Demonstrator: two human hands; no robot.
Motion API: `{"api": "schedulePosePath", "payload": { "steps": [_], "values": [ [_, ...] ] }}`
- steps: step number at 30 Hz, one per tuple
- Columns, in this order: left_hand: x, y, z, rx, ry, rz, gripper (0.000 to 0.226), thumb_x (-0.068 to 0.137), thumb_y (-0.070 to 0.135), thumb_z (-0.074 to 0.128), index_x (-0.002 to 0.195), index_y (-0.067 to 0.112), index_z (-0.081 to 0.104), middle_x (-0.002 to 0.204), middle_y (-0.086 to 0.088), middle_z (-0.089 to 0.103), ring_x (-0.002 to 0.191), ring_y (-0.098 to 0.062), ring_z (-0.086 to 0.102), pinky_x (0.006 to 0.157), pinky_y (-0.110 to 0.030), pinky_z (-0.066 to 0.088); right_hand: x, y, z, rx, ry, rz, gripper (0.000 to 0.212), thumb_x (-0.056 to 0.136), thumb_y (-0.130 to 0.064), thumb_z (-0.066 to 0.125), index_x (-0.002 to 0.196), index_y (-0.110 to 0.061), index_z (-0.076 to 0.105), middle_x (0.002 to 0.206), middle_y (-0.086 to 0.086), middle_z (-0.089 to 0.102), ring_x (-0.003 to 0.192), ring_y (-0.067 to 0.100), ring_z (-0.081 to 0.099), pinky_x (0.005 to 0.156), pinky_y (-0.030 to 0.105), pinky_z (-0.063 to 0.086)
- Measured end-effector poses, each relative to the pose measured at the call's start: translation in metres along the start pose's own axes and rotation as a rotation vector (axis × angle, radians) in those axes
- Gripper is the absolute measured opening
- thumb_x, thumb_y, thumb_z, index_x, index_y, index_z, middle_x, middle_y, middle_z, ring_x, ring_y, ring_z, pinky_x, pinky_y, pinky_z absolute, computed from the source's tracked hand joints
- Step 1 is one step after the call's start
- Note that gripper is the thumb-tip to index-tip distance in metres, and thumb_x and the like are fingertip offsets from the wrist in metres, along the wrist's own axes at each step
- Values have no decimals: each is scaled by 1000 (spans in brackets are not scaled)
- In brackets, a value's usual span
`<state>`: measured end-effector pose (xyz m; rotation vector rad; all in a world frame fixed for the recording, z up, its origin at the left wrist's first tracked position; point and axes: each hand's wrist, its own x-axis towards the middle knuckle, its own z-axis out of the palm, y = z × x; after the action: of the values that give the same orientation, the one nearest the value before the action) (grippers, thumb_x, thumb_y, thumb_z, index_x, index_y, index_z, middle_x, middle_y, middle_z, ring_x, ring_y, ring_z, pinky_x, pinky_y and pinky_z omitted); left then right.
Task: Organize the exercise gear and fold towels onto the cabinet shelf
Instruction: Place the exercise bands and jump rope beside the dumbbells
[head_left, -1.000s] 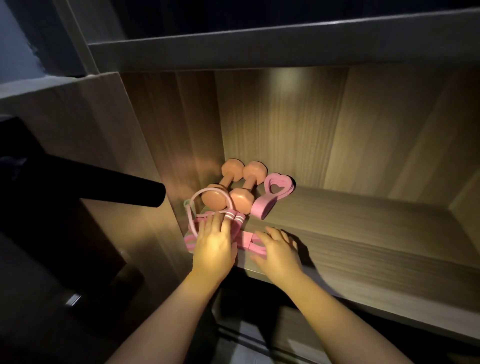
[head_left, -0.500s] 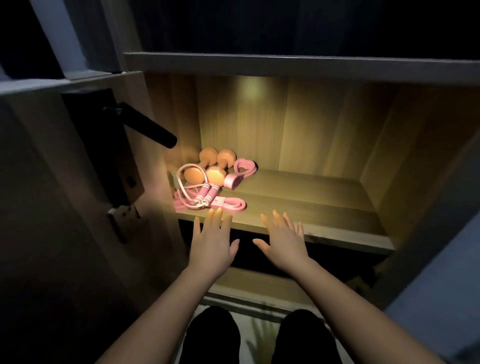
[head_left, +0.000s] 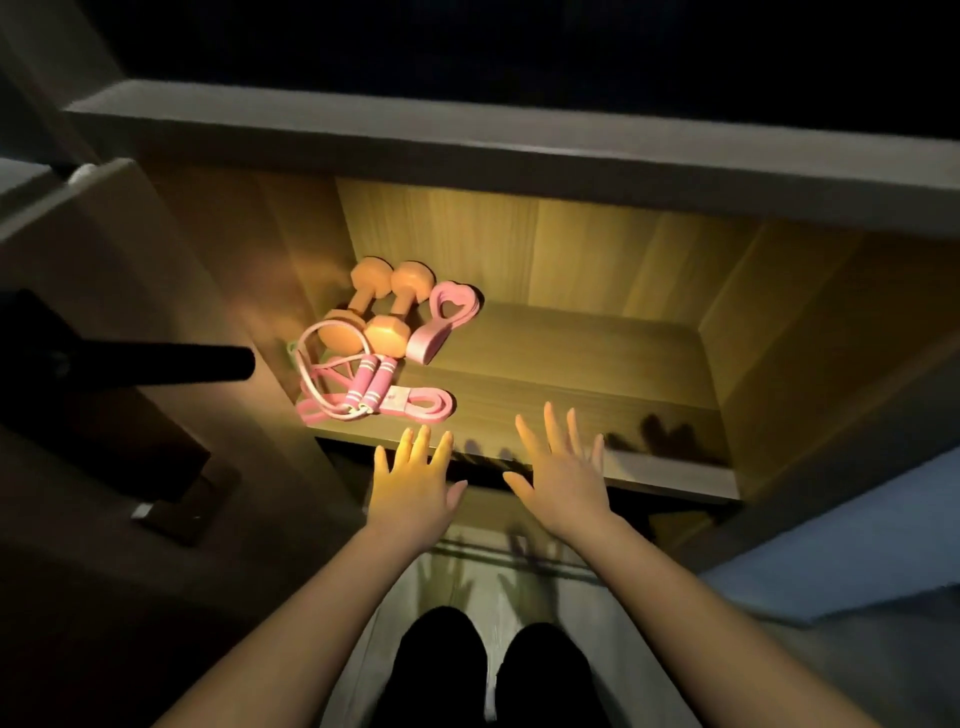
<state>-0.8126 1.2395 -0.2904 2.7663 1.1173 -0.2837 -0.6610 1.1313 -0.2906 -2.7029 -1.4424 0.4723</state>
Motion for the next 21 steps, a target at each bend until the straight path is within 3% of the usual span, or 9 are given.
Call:
{"api": "schedulePosePath", "payload": {
  "steps": [8,21],
  "values": [
    [-62,34,-108,-101,-163,138,66,100,53,31,156,26,8,163,-4,9,150,-23,2,120,-50,6,-98,-6,-88,117,-106,85,69,98,-57,34,154,-36,-1,162,1,-15,148,28,-16,119,55,-3],
    [-65,134,-158,-46,-63,607,61,100,50,31,154,27,14,161,-1,15,150,-21,4,120,-49,3,-166,55,-131,180,122,434,66,98,-56,34,154,-36,5,163,1,-8,149,26,-12,117,53,-3]
  ]
}}
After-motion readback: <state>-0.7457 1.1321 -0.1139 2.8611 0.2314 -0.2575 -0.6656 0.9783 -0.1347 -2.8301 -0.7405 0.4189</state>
